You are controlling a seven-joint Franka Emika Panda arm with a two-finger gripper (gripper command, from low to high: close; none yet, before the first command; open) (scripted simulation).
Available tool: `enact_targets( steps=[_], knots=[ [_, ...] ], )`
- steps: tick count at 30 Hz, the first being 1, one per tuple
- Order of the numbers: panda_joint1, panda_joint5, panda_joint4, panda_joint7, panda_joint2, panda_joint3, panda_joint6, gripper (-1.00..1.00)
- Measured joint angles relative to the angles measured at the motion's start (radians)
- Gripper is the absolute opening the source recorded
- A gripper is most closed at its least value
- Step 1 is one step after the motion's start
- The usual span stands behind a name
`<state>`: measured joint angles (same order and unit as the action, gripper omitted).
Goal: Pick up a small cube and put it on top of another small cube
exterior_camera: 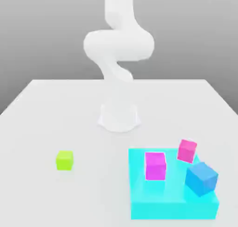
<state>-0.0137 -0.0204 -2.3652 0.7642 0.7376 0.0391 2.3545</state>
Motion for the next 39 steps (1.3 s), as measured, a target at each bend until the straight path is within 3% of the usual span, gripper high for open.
enact_targets(
  steps=[16, 17, 19, 21, 24, 26, 29, 30, 36, 39],
  knots=[
    [-0.153, -0.113, -0.510, -0.328, -0.524, 0.322, 0.444, 0.00],
    [-0.165, -0.110, -0.546, -0.364, -0.575, 0.345, 0.485, 0.00],
    [-0.170, -0.012, -0.581, -0.478, -0.692, 0.364, 0.571, 0.00],
    [-0.183, 0.123, -0.579, -0.586, -0.765, 0.319, 0.623, 0.00],
    [-0.295, 0.303, -0.560, -0.721, -0.854, 0.167, 0.687, 0.00],
    [-0.389, 0.363, -0.548, -0.767, -0.908, 0.059, 0.730, 0.00],
    [-0.498, 0.373, -0.536, -0.774, -0.988, -0.053, 0.799, 0.00],
    [-0.514, 0.374, -0.534, -0.775, -1.003, -0.070, 0.812, -1.00],
    [-0.523, 0.373, -0.533, -0.773, -1.010, -0.078, 0.817, -1.00],
    [-0.482, 0.355, -0.541, -0.761, -0.960, -0.032, 0.775, -1.00]
  ],
)
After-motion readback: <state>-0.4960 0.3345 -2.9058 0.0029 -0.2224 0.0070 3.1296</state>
